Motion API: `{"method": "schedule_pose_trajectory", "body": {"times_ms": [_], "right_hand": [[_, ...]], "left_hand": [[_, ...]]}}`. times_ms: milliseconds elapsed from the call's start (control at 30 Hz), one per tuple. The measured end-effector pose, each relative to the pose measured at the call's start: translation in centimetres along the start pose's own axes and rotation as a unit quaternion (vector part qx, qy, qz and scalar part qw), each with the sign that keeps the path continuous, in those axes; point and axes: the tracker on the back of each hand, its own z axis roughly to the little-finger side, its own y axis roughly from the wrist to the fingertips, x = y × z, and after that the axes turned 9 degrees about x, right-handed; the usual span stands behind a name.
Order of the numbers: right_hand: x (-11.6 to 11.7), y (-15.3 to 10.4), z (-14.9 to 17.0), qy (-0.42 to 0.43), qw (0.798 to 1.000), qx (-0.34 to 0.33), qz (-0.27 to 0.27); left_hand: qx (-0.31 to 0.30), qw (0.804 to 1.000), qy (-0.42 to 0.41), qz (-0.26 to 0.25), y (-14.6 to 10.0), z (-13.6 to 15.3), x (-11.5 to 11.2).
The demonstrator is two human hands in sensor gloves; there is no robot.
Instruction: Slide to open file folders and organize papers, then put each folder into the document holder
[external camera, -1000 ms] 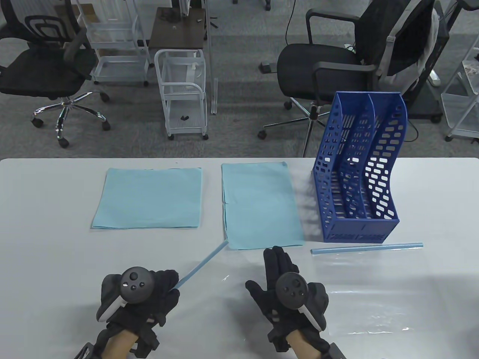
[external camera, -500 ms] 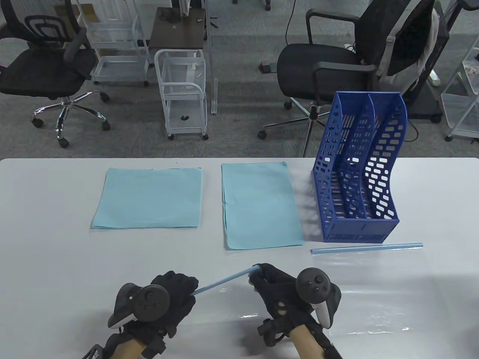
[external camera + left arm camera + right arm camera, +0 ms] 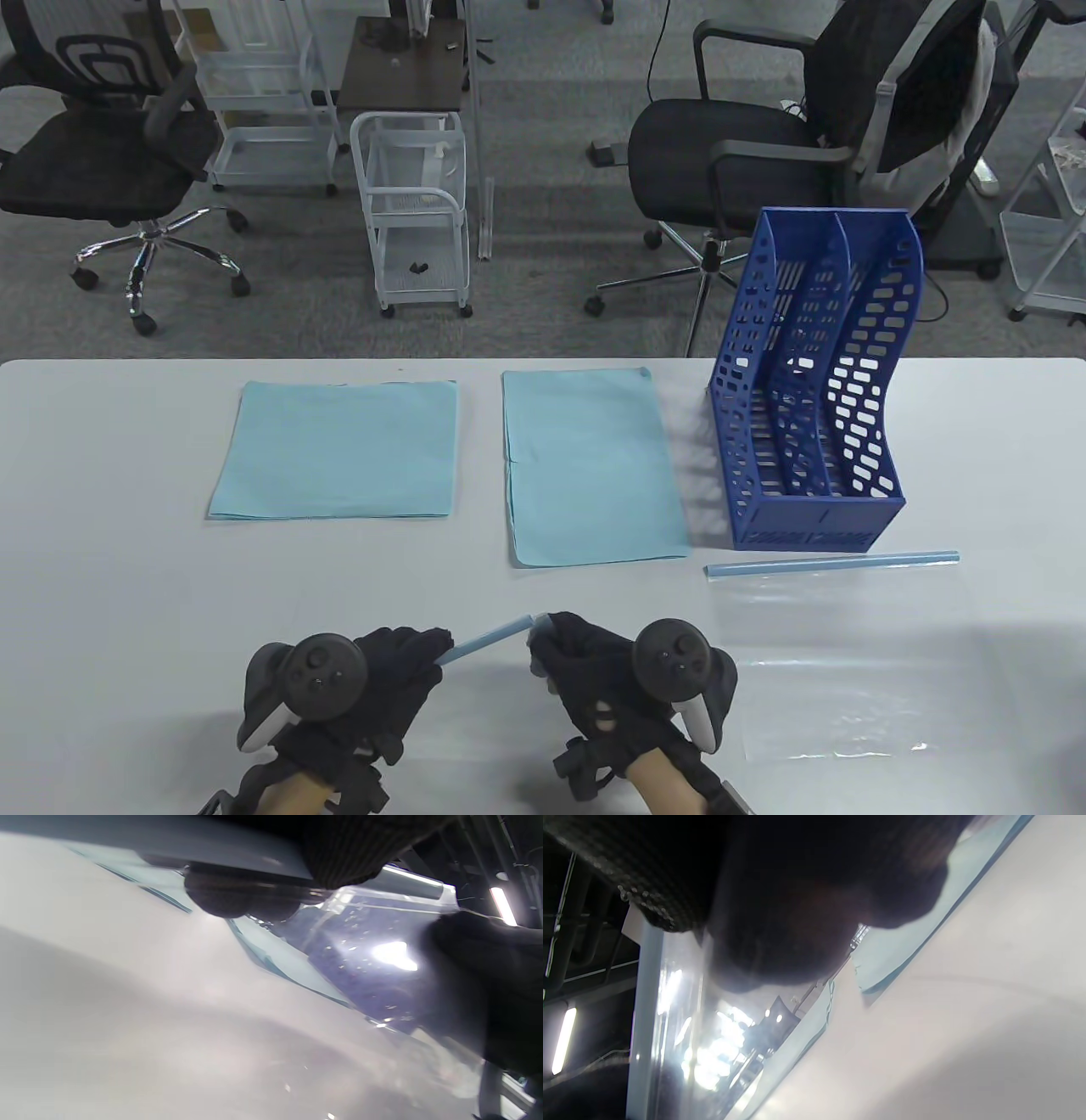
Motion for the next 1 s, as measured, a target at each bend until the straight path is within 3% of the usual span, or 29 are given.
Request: {"method": "schedule_pose_trajectory", "body": {"times_ms": [567, 800, 1000], "right_hand": [[-7.2, 0.1, 2.6, 0.094, 0.991, 0.037, 0.093], [-9.0, 0.2, 3.8, 0.108, 0.985, 0.062, 0.119], [-8.4, 0.3, 3.7, 0.099, 0.987, 0.062, 0.112]], "left_hand": [[0.116, 0.991, 0.064, 0.008, -1.2, 5.0, 5.0], [0.223, 0.972, 0.069, 0.016, -1.7, 8.9, 7.0], [0.36, 0.933, 0.011, 0.02, -2.3, 13.6, 7.9]]}}
